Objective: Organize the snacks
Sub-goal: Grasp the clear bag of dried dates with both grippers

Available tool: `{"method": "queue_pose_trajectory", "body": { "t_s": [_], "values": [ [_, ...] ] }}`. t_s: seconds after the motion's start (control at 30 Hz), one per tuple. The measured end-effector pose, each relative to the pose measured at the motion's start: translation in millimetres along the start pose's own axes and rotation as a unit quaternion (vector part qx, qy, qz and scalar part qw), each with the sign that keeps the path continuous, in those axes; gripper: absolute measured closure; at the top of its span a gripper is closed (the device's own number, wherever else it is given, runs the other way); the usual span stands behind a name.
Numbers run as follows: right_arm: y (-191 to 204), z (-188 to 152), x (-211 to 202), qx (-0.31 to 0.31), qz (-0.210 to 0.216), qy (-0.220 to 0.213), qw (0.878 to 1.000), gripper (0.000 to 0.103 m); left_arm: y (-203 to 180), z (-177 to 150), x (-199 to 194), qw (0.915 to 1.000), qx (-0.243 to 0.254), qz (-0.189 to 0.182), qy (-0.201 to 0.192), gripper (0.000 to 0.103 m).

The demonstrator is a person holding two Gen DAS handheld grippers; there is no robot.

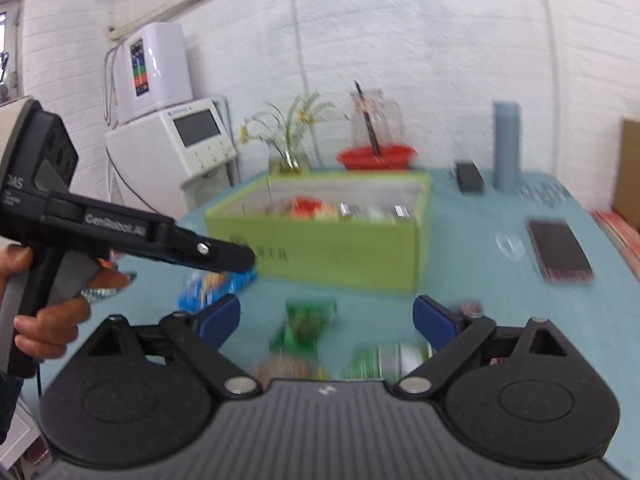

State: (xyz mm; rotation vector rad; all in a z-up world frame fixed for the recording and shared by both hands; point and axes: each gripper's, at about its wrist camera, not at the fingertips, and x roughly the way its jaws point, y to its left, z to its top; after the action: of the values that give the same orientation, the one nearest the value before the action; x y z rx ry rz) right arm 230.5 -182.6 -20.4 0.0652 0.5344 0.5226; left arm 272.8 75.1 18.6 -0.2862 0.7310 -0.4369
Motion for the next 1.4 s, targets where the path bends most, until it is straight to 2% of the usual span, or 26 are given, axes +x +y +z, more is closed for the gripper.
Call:
{"method": "queue_pose_trajectory", "body": {
  "t_s": [0.1,0.23,0.37,0.5,0.57,0.67,0.73,0.77,0.87,0.97,1.07,1.17,1.23,1.33,1.4],
  "values": [
    [0.3,-42.4,-22.8,0.047,0.001,0.02,0.999,0.009,-11.6,-38.0,-1.9,0.9995,-0.015,-0.001,0.027,0.059],
    [20.2,-58.2,-29.2,0.051,0.035,0.013,0.998,0.009,-18.7,-65.6,-9.1,0.998,-0.053,0.002,0.035,0.059],
    [45.0,-51.5,-13.4,-0.009,0.054,0.009,0.998,0.009,-26.6,-69.4,-9.4,0.9981,-0.046,0.0,0.041,0.059],
    [53.8,-53.2,4.8,-0.034,0.062,0.028,0.997,0.009,-25.5,-69.7,-0.4,0.9979,-0.041,0.003,0.049,0.06],
    [56.8,-57.9,13.1,-0.042,0.039,0.038,0.998,0.009,-24.8,-69.9,1.0,0.9981,-0.041,0.001,0.046,0.06],
    [63.2,-60.1,16.7,-0.043,0.044,0.044,0.997,0.009,-24.0,-70.7,2.9,0.9982,-0.035,-0.007,0.048,0.064],
    [70.1,-58.8,16.3,-0.037,0.053,0.043,0.997,0.009,-24.2,-71.8,2.6,0.9986,-0.027,-0.005,0.045,0.075],
    [75.4,-57.7,15.8,-0.035,0.055,0.043,0.997,0.009,-23.2,-71.9,1.6,0.9988,-0.024,0.0,0.044,0.075],
    [92.8,-54.3,19.7,-0.049,0.053,0.044,0.996,0.008,-9.2,-71.4,-10.4,0.9986,-0.035,0.003,0.039,0.074],
    [111.0,-49.9,24.4,-0.044,0.078,0.042,0.995,0.008,8.0,-73.7,-33.1,0.9983,-0.049,0.018,0.026,0.074],
    [136.8,-46.1,31.0,-0.069,0.1,0.038,0.992,0.008,23.1,-77.1,-56.9,0.9976,-0.056,0.04,0.007,0.073],
    [151.5,-44.1,44.2,-0.081,0.113,0.044,0.989,0.008,43.7,-81.0,-64.3,0.9953,-0.082,0.051,0.005,0.07],
    [156.7,-45.4,47.3,-0.088,0.109,0.048,0.989,0.009,55.4,-85.5,-68.8,0.9938,-0.099,0.05,0.006,0.068],
    [155.3,-49.0,40.0,-0.083,0.095,0.048,0.991,0.009,61.7,-92.6,-80.6,0.9931,-0.098,0.063,-0.009,0.063],
    [156.0,-52.6,34.4,-0.081,0.082,0.048,0.992,0.009,65.5,-96.1,-84.1,0.9926,-0.106,0.058,-0.01,0.063]
  ]
}}
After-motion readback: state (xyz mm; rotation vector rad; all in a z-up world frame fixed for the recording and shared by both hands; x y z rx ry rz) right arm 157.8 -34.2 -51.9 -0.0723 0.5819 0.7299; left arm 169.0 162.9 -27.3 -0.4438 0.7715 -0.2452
